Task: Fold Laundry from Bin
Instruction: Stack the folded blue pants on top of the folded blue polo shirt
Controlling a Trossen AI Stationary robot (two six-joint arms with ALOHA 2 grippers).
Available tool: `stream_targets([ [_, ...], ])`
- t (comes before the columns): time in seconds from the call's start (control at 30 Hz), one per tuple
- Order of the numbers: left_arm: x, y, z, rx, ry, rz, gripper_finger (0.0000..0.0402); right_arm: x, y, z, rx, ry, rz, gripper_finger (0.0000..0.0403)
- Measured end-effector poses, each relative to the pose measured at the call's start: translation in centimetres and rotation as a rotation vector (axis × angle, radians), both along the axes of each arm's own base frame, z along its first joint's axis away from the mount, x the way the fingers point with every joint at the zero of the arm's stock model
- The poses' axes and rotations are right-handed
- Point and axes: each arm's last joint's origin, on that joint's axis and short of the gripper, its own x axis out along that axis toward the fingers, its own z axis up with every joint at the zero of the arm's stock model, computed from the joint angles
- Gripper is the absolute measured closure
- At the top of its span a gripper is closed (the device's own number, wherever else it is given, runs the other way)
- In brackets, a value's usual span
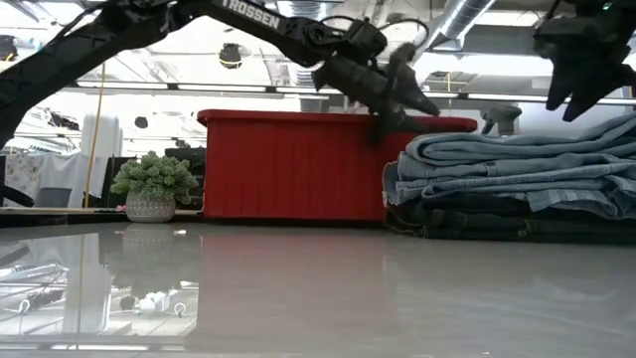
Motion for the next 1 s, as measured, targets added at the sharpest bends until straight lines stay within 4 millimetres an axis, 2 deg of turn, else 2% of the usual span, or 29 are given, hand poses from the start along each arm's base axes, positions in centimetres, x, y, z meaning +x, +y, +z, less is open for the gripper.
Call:
stream_targets([
  [0.1, -0.9, 0.3, 1.0, 0.021, 0.015, 0.002, 0.0235, -0.1, 0.2, 0.0, 0.0, 0.009, 0.021, 0.0117],
  [0.23, -2.1, 0.8, 1.2, 0.013, 0.093, 0.012, 0.0235, -0.1, 0.2, -0.1, 0.007, 0.02, 0.029, 0.0117],
  [0.4, -2.3, 0.4, 1.6, -0.032, 0.057, -0.104, 0.0235, -0.4, 0.5, -0.2, 0.039, 0.027, 0.055, 0.0117],
  [0.57, -0.4, -2.5, 3.1, 0.024, -0.102, -0.17, 0.0235, -1.0, 1.0, -0.1, 0.099, 0.009, 0.082, 0.0118],
  [0.77, 1.4, -6.3, 3.2, 0.119, -0.16, -0.178, 0.0235, -2.1, 1.6, -0.4, 0.163, 0.058, 0.052, 0.0137],
  [0.9, 1.9, -7.8, 3.4, 0.17, -0.176, -0.177, 0.0235, -2.5, 1.9, -0.6, 0.19, 0.103, 0.038, 0.0165],
  [1.0, 2.0, -8.1, 2.6, 0.237, -0.169, -0.155, 0.0236, -2.6, 2.0, -0.7, 0.202, 0.118, 0.034, 0.0196],
])
